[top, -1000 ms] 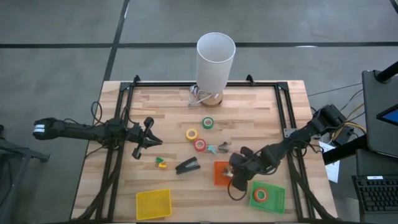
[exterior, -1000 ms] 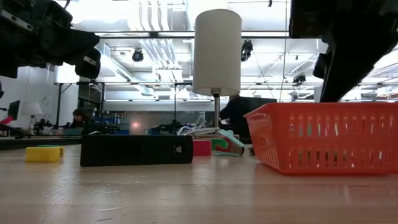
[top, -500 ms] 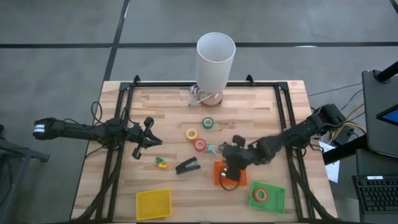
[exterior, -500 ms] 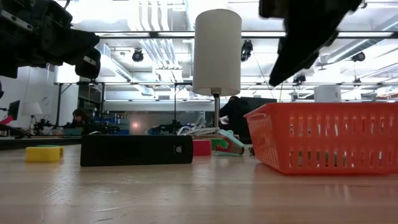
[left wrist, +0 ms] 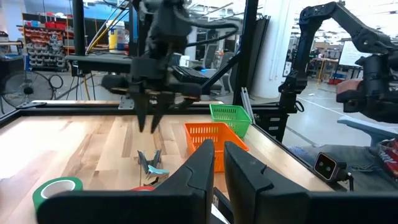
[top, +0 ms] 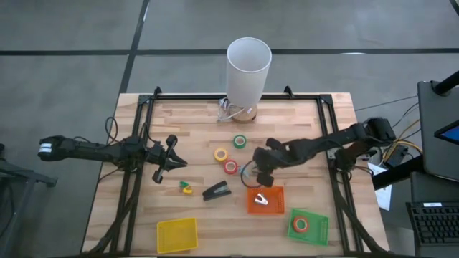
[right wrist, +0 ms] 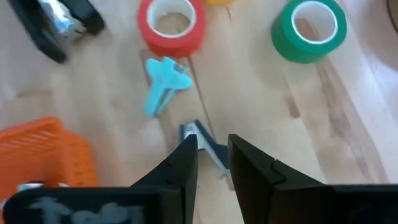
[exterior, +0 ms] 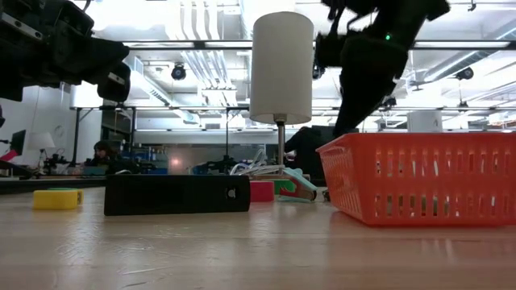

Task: Pick and place Stapler, Stapler remover, tape
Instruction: Put the black stapler remover into the orange basket

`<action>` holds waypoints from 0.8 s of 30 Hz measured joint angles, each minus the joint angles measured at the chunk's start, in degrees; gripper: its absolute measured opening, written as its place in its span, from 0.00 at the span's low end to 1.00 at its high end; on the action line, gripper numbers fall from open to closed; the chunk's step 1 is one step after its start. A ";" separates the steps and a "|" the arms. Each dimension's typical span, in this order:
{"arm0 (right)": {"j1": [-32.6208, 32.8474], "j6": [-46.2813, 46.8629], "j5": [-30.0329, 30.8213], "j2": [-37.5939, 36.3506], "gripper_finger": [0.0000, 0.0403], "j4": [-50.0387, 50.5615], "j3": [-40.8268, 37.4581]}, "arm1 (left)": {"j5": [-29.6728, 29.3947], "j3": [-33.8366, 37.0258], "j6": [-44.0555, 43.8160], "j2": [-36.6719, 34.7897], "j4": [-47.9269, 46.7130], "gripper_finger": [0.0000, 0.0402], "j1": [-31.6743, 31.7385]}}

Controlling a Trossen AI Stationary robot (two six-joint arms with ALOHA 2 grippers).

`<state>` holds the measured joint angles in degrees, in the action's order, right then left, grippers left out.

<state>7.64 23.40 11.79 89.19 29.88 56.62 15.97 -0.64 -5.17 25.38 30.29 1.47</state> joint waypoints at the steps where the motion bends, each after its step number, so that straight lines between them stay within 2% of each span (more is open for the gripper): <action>1: -0.61 -0.65 -0.10 0.06 0.20 -0.09 -0.23 | 0.00 0.00 0.00 0.01 0.01 0.10 -0.01; 7: -3.81 -1.53 -3.59 0.19 0.18 -0.82 -2.53 | 0.00 0.02 0.00 -0.01 0.00 0.10 0.01; 11: -5.19 -1.47 -7.20 0.21 0.21 -2.51 -4.50 | 0.00 0.00 0.00 -0.01 -0.01 0.10 0.01; 19: -5.89 -1.31 -7.47 0.23 0.34 -8.72 -7.50 | 0.00 0.02 0.00 -0.01 -0.01 0.10 0.01; 24: -6.33 -1.34 -7.32 0.28 0.35 -9.76 -9.74 | 0.00 0.01 0.00 0.00 0.01 0.10 0.01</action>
<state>1.32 22.06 4.47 89.47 20.12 46.88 15.97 -0.63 -5.17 25.38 30.30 1.47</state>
